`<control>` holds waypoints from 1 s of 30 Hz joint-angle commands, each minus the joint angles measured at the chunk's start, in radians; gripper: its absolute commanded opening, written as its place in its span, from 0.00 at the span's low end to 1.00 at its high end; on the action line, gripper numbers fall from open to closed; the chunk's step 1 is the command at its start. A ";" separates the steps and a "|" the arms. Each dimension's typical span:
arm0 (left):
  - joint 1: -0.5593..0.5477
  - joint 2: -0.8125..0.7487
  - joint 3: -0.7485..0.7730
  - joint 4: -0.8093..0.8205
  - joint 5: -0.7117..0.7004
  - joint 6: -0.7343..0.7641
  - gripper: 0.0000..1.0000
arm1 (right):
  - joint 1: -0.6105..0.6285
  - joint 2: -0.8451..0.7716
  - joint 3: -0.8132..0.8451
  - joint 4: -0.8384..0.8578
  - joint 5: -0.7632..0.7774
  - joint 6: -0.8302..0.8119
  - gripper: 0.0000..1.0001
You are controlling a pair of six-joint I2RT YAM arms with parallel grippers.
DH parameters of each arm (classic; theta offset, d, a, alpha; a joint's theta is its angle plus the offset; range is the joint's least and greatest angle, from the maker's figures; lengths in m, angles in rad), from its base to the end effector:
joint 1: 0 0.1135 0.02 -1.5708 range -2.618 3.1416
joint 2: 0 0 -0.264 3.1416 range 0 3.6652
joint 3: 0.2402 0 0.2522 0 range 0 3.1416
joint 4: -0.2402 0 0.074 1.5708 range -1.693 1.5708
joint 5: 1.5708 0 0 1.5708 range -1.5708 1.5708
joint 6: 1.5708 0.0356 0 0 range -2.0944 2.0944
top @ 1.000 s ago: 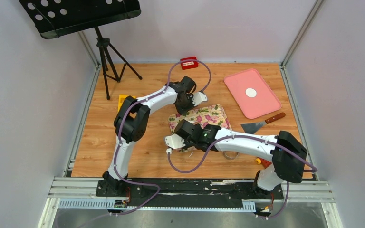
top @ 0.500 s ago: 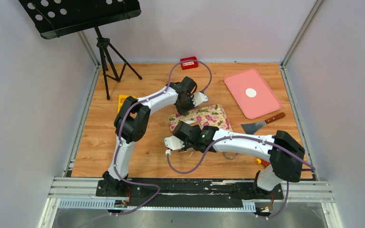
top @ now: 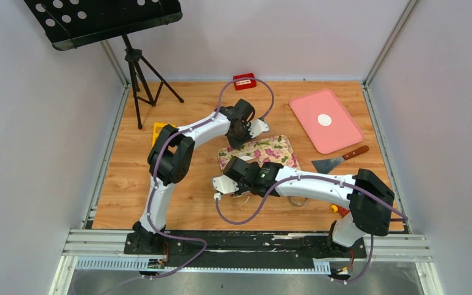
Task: Roll out the dumpling wrappers from the dough
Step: Flatten out the dough on the work surface.
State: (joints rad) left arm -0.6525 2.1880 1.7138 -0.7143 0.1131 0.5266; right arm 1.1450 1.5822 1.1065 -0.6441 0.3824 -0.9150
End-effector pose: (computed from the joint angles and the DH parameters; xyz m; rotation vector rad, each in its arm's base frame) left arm 0.3622 -0.2818 0.1688 1.5603 2.2782 -0.1896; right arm 0.1422 0.2813 0.2223 -2.1861 1.4485 -0.4348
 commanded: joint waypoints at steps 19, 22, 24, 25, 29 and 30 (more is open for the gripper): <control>-0.002 0.060 -0.034 0.004 -0.027 -0.005 0.00 | 0.010 0.057 0.012 -0.364 -0.258 0.060 0.00; -0.003 0.059 -0.036 0.004 -0.026 -0.005 0.00 | 0.010 0.059 0.019 -0.373 -0.263 0.061 0.00; -0.003 0.058 -0.036 0.005 -0.026 -0.004 0.00 | 0.010 0.059 0.022 -0.377 -0.264 0.062 0.00; -0.002 0.058 -0.036 0.006 -0.026 -0.004 0.00 | 0.011 0.059 0.025 -0.382 -0.264 0.062 0.00; -0.002 0.058 -0.037 0.006 -0.026 -0.004 0.00 | 0.008 0.047 0.049 -0.384 -0.229 0.065 0.00; -0.003 0.059 -0.036 0.006 -0.027 -0.005 0.00 | 0.006 0.038 0.061 -0.384 -0.217 0.064 0.00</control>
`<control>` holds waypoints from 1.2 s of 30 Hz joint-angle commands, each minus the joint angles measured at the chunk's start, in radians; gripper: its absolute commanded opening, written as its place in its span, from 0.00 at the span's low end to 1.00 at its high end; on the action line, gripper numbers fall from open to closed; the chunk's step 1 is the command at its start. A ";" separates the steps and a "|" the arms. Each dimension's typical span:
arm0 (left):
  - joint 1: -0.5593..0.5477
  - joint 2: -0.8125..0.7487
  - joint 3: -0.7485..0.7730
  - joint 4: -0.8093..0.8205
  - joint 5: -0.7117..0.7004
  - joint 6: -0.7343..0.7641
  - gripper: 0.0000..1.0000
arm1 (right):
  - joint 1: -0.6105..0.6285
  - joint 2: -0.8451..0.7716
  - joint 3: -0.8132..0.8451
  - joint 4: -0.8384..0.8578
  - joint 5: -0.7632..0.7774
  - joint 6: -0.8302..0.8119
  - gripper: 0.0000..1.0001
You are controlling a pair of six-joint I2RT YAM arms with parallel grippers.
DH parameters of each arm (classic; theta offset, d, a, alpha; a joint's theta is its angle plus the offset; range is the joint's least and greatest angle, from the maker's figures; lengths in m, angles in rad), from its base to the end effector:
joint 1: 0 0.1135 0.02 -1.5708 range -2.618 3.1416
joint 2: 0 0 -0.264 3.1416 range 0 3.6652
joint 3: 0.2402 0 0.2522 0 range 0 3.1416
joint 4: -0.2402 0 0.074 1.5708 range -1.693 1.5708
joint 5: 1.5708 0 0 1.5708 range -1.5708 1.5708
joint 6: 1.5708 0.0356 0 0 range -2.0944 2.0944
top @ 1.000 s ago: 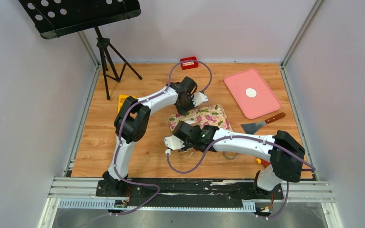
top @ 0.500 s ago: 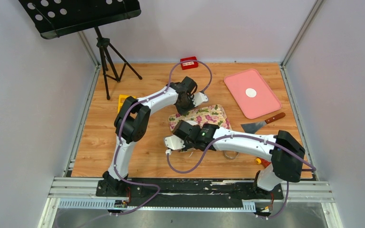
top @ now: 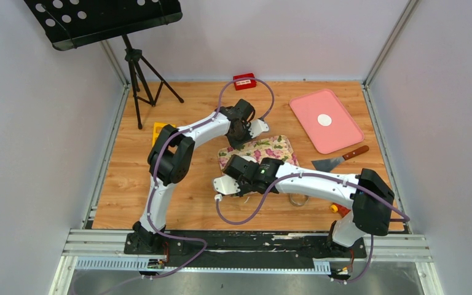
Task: Roll out the dumpling wrappers from the dough
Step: Flatten out the dough on the work surface.
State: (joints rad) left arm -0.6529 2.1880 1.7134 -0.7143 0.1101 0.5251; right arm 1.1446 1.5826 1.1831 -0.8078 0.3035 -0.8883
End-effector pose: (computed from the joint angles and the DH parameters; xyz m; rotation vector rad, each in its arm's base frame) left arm 0.3621 -0.2819 0.1687 1.5587 2.2800 -0.1860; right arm 0.1381 0.2783 0.2366 -2.2751 1.4986 -0.3491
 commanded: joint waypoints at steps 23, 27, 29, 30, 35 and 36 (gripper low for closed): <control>-0.002 0.062 -0.029 0.003 -0.020 -0.003 0.00 | -0.103 0.069 0.292 -0.060 -0.021 -0.074 0.00; -0.002 0.063 -0.029 0.003 -0.018 -0.002 0.00 | -0.105 0.100 0.229 -0.039 -0.033 -0.071 0.00; -0.002 0.062 -0.029 0.003 -0.018 -0.002 0.00 | -0.106 0.101 0.201 -0.033 -0.047 -0.067 0.00; -0.002 0.062 -0.029 0.003 -0.018 -0.002 0.00 | -0.107 0.104 0.184 -0.027 -0.051 -0.064 0.00; -0.002 0.062 -0.029 0.003 -0.015 -0.002 0.00 | -0.114 0.124 0.142 0.002 -0.046 -0.061 0.00; -0.003 0.062 -0.028 0.003 -0.015 -0.002 0.00 | -0.115 0.126 0.140 0.004 -0.048 -0.062 0.00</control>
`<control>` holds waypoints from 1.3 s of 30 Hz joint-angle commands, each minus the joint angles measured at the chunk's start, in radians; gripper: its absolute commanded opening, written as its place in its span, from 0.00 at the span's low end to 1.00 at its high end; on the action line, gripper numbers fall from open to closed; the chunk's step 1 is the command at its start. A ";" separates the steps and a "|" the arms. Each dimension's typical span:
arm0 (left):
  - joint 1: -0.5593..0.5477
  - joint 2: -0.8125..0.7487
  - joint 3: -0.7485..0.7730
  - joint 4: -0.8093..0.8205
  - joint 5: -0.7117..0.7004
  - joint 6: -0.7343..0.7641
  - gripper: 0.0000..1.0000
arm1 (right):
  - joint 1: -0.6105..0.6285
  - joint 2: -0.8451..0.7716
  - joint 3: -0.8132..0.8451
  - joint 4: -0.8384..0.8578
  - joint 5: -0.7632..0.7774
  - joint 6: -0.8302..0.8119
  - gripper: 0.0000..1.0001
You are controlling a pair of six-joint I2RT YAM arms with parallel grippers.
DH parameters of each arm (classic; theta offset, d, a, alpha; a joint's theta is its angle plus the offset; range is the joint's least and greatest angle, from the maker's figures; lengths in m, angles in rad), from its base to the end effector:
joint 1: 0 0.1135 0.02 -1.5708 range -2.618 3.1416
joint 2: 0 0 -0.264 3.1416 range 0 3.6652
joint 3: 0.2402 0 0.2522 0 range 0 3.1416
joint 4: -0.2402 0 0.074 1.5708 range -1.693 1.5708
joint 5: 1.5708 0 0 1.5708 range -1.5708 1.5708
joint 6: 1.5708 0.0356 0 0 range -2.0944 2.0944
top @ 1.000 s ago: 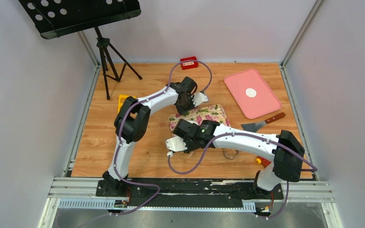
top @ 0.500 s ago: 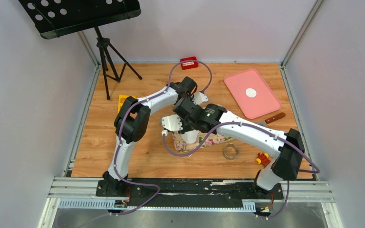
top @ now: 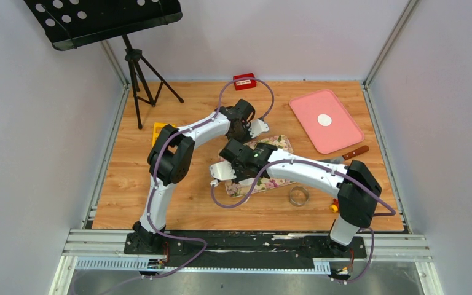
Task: Roll out the dumpling wrappers from the dough
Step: Flatten out the dough on the work surface.
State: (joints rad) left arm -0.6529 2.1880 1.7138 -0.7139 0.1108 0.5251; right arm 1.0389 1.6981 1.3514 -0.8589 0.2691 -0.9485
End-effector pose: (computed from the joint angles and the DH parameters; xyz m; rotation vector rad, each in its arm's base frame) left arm 0.3622 -0.2819 0.1688 1.5584 2.2792 -0.1870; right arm 0.1821 0.2908 0.2474 -2.2631 1.5552 -0.3483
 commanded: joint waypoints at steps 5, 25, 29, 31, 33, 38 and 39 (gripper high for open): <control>-0.002 0.063 -0.028 0.001 -0.016 -0.002 0.00 | -0.011 0.017 -0.050 0.039 -0.033 -0.008 0.00; -0.002 0.061 -0.026 -0.002 -0.019 0.004 0.00 | 0.013 0.028 -0.132 -0.180 -0.172 0.044 0.00; -0.002 0.059 -0.023 -0.005 -0.022 0.006 0.00 | 0.016 0.030 -0.132 -0.198 -0.191 0.052 0.00; -0.003 0.058 -0.023 -0.007 -0.022 0.006 0.00 | 0.019 0.031 -0.133 -0.208 -0.197 0.053 0.00; -0.002 0.058 -0.023 -0.006 -0.022 0.006 0.00 | 0.023 0.032 -0.136 -0.213 -0.201 0.055 0.00; -0.002 0.060 -0.025 -0.004 -0.022 0.005 0.00 | 0.038 0.026 -0.151 -0.226 -0.206 0.056 0.00; -0.002 0.061 -0.025 -0.004 -0.023 0.006 0.00 | 0.042 0.024 -0.153 -0.230 -0.206 0.056 0.00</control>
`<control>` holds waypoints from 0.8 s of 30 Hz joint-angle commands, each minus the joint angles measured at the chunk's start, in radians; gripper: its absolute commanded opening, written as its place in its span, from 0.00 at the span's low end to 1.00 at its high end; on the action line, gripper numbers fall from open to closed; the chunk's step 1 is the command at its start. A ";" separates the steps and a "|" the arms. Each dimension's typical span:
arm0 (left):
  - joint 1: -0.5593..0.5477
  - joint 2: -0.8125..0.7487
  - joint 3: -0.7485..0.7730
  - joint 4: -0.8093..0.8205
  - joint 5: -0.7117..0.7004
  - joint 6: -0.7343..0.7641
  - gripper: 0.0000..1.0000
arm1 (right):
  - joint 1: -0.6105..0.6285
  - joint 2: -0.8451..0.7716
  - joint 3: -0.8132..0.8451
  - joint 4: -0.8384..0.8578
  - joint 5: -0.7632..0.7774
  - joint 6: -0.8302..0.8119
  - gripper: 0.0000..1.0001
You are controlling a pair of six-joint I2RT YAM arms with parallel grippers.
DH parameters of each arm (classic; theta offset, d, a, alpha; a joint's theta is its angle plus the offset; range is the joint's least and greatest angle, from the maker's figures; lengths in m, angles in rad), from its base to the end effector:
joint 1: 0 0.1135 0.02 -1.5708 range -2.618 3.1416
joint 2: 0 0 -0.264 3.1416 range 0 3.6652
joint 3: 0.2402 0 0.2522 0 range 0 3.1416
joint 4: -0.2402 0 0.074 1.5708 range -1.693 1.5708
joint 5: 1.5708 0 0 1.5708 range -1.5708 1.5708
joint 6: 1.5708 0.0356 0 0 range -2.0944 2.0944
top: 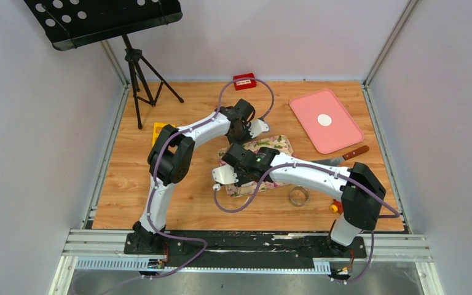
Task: Roll out the dumpling wrappers from the dough
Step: Flatten out the dough on the work surface.
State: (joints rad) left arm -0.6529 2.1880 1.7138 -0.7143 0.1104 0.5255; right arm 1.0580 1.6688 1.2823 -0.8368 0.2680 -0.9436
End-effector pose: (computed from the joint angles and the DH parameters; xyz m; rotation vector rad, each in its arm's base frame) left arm 0.3622 -0.2819 0.1688 1.5590 2.2792 -0.1863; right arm 0.1712 0.2849 0.2376 -2.2888 1.5446 -0.3438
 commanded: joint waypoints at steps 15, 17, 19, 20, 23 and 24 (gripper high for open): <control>-0.002 0.068 -0.017 -0.006 -0.023 0.004 0.00 | 0.048 0.036 -0.098 -0.281 -0.202 0.059 0.00; -0.002 0.066 -0.017 -0.006 -0.023 0.004 0.00 | 0.049 0.033 -0.098 -0.283 -0.203 0.060 0.00; -0.002 0.065 -0.016 -0.007 -0.024 0.004 0.00 | 0.050 0.030 -0.097 -0.288 -0.205 0.061 0.00; -0.002 0.066 -0.016 -0.008 -0.023 0.004 0.00 | 0.050 0.029 -0.097 -0.292 -0.205 0.063 0.00; -0.003 0.067 -0.017 -0.008 -0.024 0.004 0.00 | 0.053 0.021 -0.099 -0.300 -0.203 0.064 0.00; -0.003 0.066 -0.017 -0.008 -0.023 0.005 0.00 | 0.054 0.020 -0.100 -0.303 -0.203 0.065 0.00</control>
State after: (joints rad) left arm -0.6529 2.1883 1.7138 -0.7143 0.1104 0.5255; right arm 1.0931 1.6444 1.2564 -0.8536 0.2855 -0.9325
